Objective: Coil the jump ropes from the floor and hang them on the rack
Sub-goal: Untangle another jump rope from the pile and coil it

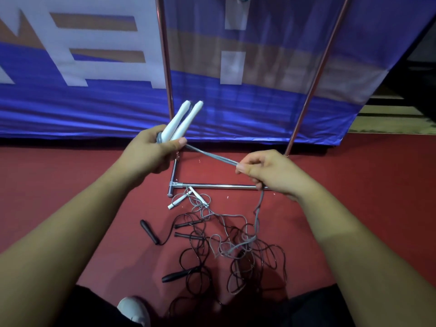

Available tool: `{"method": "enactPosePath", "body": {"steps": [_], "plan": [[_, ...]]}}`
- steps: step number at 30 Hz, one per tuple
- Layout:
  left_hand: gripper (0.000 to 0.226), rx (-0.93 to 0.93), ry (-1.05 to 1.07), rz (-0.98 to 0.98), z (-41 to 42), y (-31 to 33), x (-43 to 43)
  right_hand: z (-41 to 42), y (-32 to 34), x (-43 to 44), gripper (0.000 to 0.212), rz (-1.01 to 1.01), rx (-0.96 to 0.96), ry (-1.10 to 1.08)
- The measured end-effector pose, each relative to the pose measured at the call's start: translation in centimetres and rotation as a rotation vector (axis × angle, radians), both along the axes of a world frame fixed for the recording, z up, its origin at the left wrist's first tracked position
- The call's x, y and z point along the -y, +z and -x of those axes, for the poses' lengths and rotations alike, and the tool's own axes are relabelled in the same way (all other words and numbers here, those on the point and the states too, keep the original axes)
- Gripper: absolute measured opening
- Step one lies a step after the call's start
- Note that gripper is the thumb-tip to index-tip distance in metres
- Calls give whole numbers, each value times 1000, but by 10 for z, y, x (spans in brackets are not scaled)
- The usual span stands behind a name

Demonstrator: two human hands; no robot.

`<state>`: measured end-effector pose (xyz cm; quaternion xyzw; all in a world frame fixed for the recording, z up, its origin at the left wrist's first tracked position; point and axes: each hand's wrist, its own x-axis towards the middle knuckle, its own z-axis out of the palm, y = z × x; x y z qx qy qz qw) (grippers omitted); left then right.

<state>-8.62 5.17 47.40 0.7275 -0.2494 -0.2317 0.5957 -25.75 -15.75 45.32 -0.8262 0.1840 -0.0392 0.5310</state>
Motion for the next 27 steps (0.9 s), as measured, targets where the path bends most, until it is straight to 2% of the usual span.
{"method": "enactPosePath", "body": {"steps": [6, 10, 13, 18, 21, 23, 25, 27], "plan": [[15, 79, 32, -202, -6, -6, -1, 3, 15, -6, 13, -91, 24, 7], [37, 252, -131, -422, 1, -9, -2, 7, 26, -8, 17, -212, 135, -54], [58, 450, -232, -658, 11, -10, 1, 7, 31, -11, 19, -215, 197, -90], [52, 795, -206, -855, 29, -25, 8, 2, 37, -29, 22, -116, 221, -39], [37, 851, -360, -873, 42, -27, 9, -2, 39, -34, 21, 28, 231, -105], [24, 757, -559, -813, 47, -26, 5, -4, 38, -33, 22, 102, 243, -145], [23, 653, -680, -713, 48, -22, -2, -6, 35, -30, 22, 160, 245, -149], [26, 634, -699, -607, 45, -16, -9, -9, 31, -28, 22, 164, 231, -141]]}}
